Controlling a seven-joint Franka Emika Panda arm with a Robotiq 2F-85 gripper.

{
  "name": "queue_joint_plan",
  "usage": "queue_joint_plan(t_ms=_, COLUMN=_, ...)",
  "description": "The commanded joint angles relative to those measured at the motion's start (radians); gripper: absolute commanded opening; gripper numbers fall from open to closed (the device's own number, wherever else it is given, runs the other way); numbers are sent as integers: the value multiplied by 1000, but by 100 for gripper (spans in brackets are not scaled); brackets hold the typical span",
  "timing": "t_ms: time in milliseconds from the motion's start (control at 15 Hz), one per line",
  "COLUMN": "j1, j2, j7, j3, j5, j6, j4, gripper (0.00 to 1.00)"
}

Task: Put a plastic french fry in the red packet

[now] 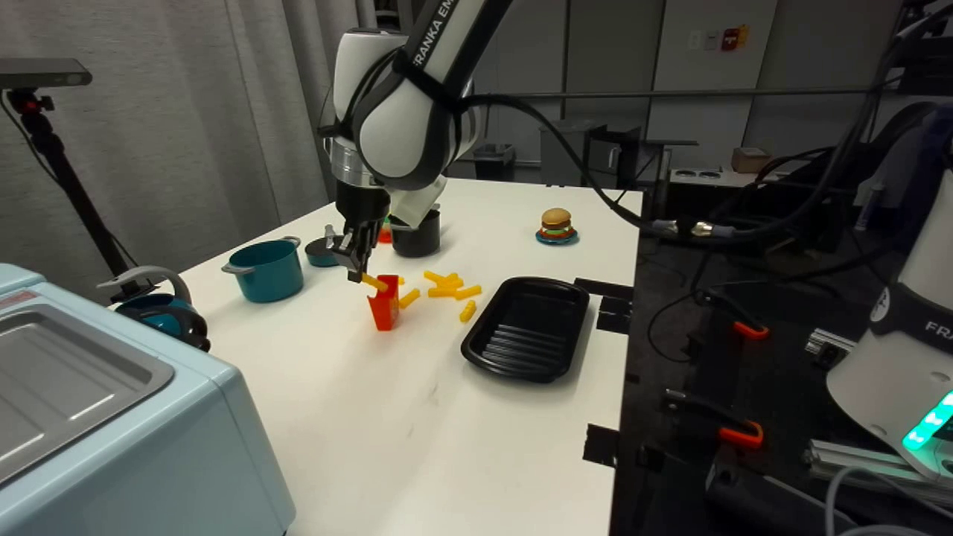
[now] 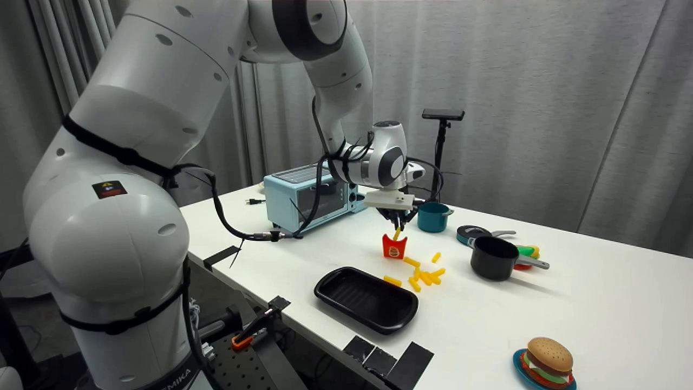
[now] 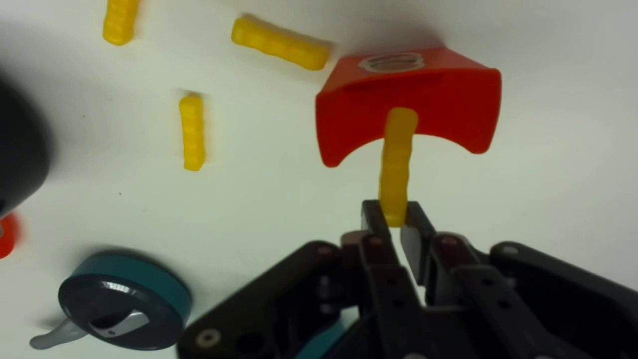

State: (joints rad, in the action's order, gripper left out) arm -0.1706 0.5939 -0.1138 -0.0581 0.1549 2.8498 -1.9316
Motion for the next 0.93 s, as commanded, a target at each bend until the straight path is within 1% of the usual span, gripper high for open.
queue_joint_plan(t_ms=0, j1=-11, j2=-24, j7=19, j3=14, j5=20, j6=30, j4=-35, gripper=4)
queue_joint_plan(t_ms=733, j1=-5, j2=-12, j7=10, j3=9, j5=16, j6=23, j4=-28, gripper=4)
queue_joint_plan(t_ms=800, j1=-4, j2=-11, j7=10, j3=7, j5=15, j6=20, j4=-26, gripper=39)
queue_joint_plan(t_ms=867, j1=-5, j2=-11, j7=10, j3=7, j5=15, j6=19, j4=-24, gripper=41)
